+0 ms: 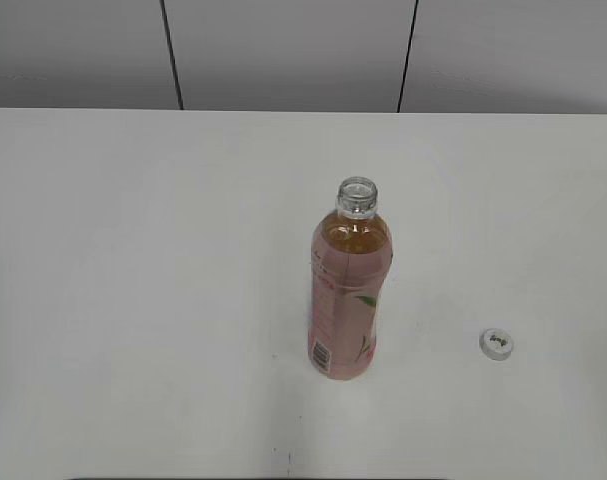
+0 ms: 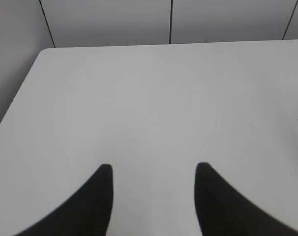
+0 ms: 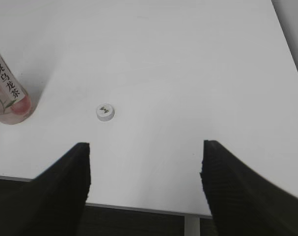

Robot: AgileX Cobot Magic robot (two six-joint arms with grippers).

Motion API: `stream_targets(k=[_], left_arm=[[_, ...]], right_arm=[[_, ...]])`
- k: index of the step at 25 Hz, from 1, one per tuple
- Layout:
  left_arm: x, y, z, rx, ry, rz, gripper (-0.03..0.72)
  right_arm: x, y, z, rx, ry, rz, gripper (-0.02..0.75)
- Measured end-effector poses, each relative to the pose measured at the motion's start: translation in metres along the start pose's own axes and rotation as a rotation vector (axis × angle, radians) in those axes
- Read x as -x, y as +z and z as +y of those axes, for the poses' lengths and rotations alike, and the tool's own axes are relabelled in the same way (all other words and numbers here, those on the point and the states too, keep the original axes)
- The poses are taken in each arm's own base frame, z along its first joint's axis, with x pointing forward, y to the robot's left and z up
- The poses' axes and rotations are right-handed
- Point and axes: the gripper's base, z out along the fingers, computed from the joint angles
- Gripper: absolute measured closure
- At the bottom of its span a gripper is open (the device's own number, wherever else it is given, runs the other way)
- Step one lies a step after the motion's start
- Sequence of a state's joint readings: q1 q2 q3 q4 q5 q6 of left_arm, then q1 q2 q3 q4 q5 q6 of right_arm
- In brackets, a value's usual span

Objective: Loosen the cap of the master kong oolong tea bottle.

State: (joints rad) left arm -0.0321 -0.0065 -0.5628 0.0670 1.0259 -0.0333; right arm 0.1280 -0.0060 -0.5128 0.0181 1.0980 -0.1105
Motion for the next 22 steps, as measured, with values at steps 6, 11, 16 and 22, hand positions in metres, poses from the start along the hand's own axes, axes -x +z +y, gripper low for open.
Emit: stream_targets(k=[6,11,16,22], left_arm=[[0.0,0.0,0.0,0.001,0.0,0.0,0.36],[0.0,0.0,0.0,0.001,0.0,0.0,0.364],[0.0,0.0,-0.0002,-0.001,-0.001,0.0,0.365],[0.0,0.0,-0.0018,-0.019,-0.012,0.001,0.386]], right_arm=[[0.0,0.0,0.0,-0.001,0.0,0.0,0.204],[0.0,0.0,0.0,-0.001,0.0,0.0,0.204],[0.0,0.0,0.0,-0.001,0.0,0.0,0.204],[0.0,0.0,0.0,-0.001,0.0,0.0,0.204]])
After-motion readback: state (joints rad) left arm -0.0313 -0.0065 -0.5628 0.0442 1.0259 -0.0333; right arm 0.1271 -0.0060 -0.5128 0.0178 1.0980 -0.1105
